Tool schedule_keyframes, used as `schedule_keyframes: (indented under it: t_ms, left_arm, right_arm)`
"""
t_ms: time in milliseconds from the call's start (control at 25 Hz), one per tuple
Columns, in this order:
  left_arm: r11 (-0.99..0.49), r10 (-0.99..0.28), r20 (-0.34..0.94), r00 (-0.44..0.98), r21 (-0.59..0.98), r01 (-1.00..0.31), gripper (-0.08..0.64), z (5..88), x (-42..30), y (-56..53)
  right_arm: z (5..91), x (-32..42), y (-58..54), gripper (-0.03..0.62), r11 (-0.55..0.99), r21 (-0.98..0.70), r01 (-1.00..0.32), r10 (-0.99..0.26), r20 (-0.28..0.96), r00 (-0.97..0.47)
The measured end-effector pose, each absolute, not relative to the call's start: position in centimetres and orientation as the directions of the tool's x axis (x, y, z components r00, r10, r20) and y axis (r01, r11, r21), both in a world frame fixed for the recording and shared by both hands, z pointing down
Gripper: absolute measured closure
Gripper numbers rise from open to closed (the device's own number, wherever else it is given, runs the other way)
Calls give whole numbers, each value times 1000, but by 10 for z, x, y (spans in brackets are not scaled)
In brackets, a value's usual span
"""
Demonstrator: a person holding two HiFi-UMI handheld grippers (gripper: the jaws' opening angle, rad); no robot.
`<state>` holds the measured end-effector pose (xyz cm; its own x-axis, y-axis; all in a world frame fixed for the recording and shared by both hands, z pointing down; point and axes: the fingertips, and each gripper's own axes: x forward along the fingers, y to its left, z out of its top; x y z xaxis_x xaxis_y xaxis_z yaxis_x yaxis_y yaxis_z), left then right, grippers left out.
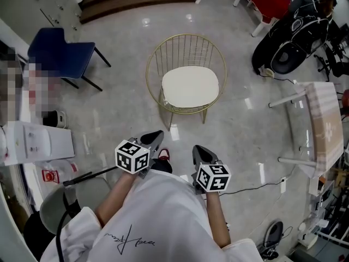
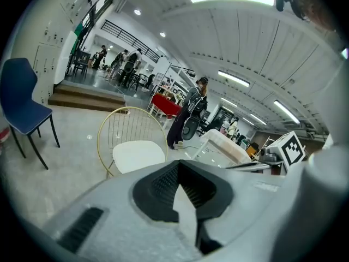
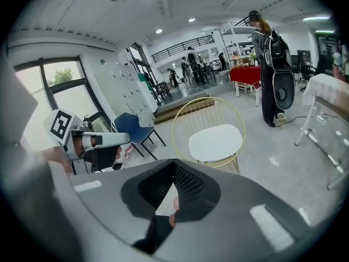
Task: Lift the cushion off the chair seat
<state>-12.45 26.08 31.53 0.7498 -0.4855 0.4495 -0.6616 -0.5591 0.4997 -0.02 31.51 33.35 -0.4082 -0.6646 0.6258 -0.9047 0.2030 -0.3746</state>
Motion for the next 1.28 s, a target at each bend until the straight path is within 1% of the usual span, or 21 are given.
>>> schedule_keyframes:
  t_ms: [400,560,760,1040,1280]
  left_arm:
    - [-570,-485,435,758,501,-652,555,317,-142,238]
    - [-555,-479,436,762,522,-647,555,325,-146,239]
    - [-554,-492,395,776,546,-629,555,325,-144,234]
    - [-524,-524,400,752,546,-654,555,326,-146,201]
    - [-497,-541,415,732,545,-676,555,329,-137,168]
  right_arm:
    - [331,-21,291,584,234,-341,-910,-674,618,-405]
    - [328,-13,285,584,219,-321,-921,-690,617,-379]
    - [335,-8,274,584,218,-320,-922,-684,624,-379]
    - [337,1,234,584,241,-308,-921,-686,617,-386]
    - [342,25,189,534,223,-308,-925,-690,621,-373]
